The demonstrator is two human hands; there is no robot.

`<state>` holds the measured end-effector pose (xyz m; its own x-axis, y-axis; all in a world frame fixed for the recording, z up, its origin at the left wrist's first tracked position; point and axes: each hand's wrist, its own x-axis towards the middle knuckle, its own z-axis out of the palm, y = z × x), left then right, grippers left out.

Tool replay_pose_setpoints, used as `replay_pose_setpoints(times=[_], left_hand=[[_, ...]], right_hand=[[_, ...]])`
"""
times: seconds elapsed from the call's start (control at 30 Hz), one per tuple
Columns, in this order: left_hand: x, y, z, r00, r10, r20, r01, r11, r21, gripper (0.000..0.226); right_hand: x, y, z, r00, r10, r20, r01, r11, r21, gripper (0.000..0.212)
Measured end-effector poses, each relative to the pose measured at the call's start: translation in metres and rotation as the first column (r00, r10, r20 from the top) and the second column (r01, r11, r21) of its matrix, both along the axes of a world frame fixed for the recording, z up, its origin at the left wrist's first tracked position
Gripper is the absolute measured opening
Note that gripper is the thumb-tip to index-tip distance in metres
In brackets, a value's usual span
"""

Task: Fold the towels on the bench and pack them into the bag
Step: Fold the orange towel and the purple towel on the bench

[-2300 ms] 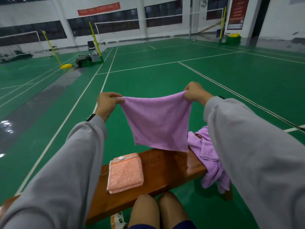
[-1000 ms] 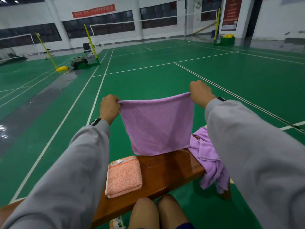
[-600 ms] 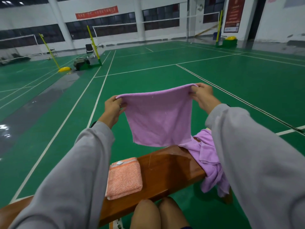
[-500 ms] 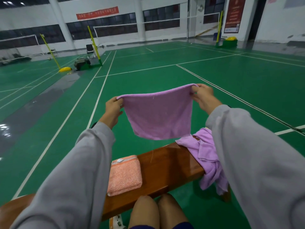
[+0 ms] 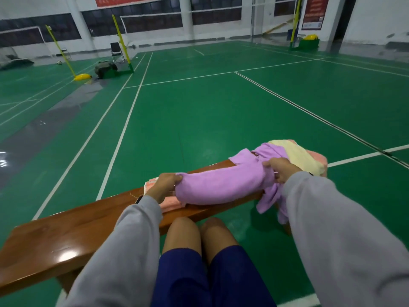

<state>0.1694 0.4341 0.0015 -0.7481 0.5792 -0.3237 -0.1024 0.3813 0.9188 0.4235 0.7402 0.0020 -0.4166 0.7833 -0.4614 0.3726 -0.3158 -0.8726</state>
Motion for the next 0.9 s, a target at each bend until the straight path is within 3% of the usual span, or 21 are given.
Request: replay_pose_setpoints(times=[0.07, 0.2, 0.43, 0.5, 0.67, 0.9], left_hand=[[0.006, -0.009, -0.018, 0.997, -0.073, -0.002, 0.072, 0.993, -0.093, 0.015], [0.005, -0.012, -0.037, 0.999, -0.039, -0.021, 0.037, 0.995, -0.090, 0.013], [-0.035, 0.022, -0.026, 0.967, 0.014, -0.254, -0.037, 0.996, -0.083, 0.022], [-0.046, 0.036, -0.025, 0.952, 0.025, -0.306, -0.058, 0.993, -0.101, 0.021], [-0.081, 0.069, -0.040, 0.882, -0.001, -0.471, -0.121, 0.966, -0.229, 0.025], [-0.085, 0.097, -0.071, 0.854, 0.028, -0.520, -0.154, 0.967, -0.201, 0.026]], right_hand=[[0.020, -0.014, -0.010, 0.994, 0.069, 0.084, -0.063, 0.996, -0.062, 0.015], [0.024, -0.017, -0.024, 0.995, 0.083, 0.063, -0.074, 0.988, -0.136, 0.020], [-0.025, 0.023, -0.030, 0.972, 0.132, 0.195, -0.170, 0.966, 0.196, 0.029], [-0.038, 0.028, -0.033, 0.969, 0.137, 0.207, -0.190, 0.945, 0.266, 0.023], [-0.063, 0.046, -0.044, 0.967, 0.100, 0.234, -0.182, 0.914, 0.362, 0.032], [-0.087, 0.068, -0.076, 0.940, 0.037, 0.338, -0.197, 0.870, 0.452, 0.034]])
